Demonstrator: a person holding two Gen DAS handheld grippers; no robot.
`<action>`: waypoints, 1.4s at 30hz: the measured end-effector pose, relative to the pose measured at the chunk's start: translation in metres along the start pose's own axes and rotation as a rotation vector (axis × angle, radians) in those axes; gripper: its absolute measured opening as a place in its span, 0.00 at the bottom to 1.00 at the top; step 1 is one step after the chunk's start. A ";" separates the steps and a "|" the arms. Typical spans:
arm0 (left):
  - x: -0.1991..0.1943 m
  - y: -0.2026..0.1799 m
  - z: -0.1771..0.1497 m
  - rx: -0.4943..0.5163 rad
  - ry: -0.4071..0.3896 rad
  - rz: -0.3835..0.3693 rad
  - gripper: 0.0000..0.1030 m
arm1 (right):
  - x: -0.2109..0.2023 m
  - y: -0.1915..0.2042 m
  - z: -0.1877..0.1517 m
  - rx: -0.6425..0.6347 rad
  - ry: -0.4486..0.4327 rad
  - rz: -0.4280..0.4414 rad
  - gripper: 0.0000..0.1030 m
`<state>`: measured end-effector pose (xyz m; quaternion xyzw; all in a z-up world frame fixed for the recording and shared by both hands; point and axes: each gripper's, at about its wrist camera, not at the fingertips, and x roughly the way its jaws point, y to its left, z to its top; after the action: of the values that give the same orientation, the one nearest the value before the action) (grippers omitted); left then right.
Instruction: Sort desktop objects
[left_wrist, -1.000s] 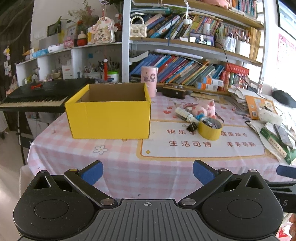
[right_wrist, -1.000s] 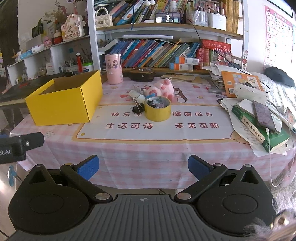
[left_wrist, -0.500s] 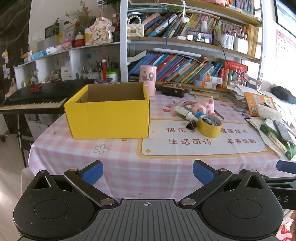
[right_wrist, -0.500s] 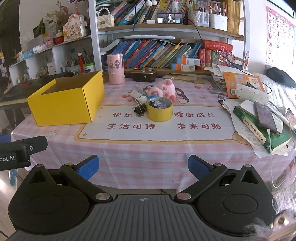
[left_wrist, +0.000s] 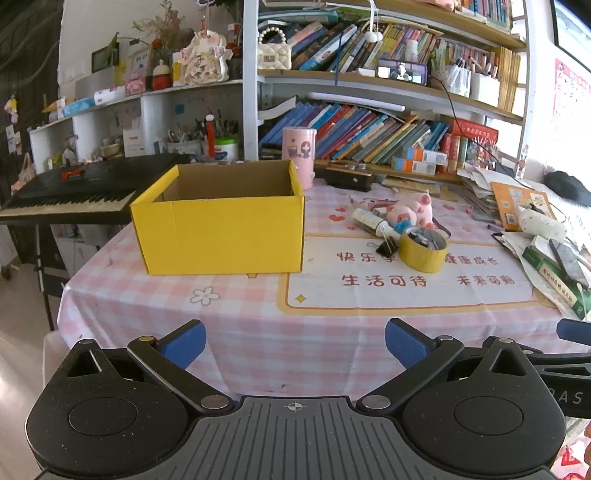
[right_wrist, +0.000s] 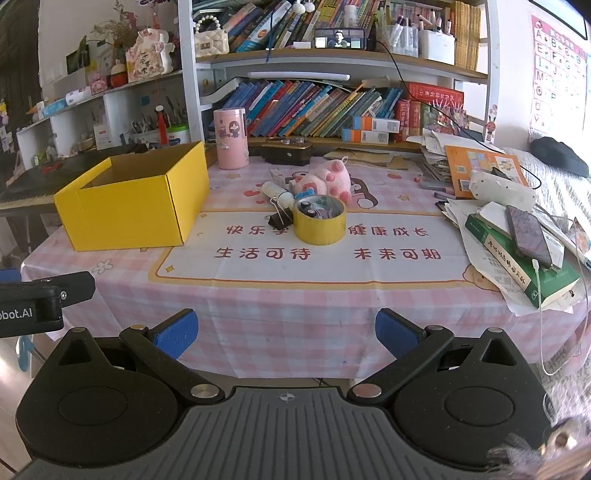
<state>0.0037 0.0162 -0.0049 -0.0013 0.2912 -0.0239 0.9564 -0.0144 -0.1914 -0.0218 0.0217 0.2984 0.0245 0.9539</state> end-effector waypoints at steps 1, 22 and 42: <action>0.000 0.000 0.000 0.000 0.001 0.000 1.00 | 0.000 0.000 0.000 -0.001 0.000 0.000 1.00; 0.011 0.005 0.002 0.022 0.014 -0.026 1.00 | 0.004 0.007 0.006 -0.010 0.004 -0.020 0.99; 0.026 0.009 0.005 0.012 0.042 0.005 1.00 | 0.029 0.011 0.011 -0.021 0.032 0.016 0.98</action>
<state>0.0286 0.0238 -0.0153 0.0056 0.3110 -0.0234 0.9501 0.0151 -0.1786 -0.0286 0.0140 0.3130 0.0357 0.9490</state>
